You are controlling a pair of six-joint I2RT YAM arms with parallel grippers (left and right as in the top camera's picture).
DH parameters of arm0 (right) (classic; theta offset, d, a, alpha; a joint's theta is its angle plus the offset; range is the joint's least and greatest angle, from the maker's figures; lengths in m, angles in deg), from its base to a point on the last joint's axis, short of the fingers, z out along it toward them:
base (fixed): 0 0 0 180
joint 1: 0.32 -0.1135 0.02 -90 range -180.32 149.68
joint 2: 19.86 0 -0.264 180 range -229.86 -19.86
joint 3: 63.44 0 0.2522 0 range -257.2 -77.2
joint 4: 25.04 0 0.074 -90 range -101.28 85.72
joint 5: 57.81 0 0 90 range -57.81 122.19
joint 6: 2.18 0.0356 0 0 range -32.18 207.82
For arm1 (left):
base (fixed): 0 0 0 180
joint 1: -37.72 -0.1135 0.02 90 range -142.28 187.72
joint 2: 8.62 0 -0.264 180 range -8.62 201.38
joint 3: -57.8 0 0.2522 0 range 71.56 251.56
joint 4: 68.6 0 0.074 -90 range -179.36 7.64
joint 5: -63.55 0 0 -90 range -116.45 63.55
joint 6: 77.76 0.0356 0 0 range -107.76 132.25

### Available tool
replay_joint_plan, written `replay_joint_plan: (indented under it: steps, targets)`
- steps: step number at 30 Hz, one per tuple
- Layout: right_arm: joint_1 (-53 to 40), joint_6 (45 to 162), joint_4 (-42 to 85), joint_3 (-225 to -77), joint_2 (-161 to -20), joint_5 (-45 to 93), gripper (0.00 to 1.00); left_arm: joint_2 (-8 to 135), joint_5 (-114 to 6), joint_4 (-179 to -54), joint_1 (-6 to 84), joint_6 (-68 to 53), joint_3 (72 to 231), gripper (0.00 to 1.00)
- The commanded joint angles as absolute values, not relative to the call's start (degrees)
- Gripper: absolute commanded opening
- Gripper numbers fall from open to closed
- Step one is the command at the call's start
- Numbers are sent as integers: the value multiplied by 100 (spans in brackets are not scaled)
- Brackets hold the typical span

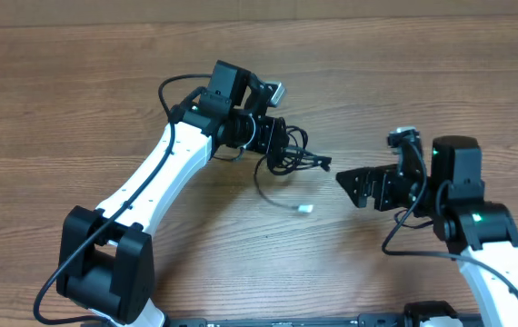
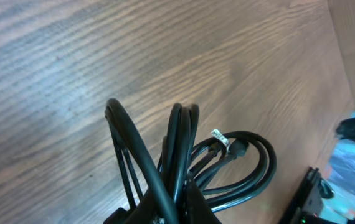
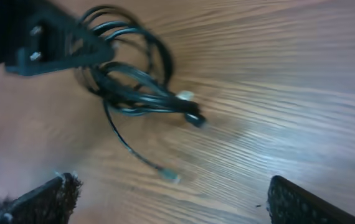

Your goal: Untangle cables

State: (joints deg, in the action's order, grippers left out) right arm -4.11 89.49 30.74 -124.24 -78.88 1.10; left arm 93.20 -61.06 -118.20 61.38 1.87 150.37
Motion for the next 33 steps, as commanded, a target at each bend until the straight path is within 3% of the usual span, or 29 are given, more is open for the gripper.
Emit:
replay_joint_plan:
  steps: [1,12,26,29,33]
  targets:
    - [-479,7977,2964,-12593,-8065,-876,94,9335,-6442,-11881,6215,155,15144,4]
    - [-853,6545,2925,-12593,-8328,-784,93,9335,-6960,-12080,6339,152,15144,4]
    - [-853,6521,2827,-12591,-8494,-561,89,9335,-8075,-12226,6368,152,15144,4]
    - [-853,6523,2851,-12591,-8494,-561,86,9337,-8160,-12220,6368,152,15144,4]
    - [-853,6523,2864,-12591,-8494,-559,70,9337,-8200,-12220,6368,152,15144,4]
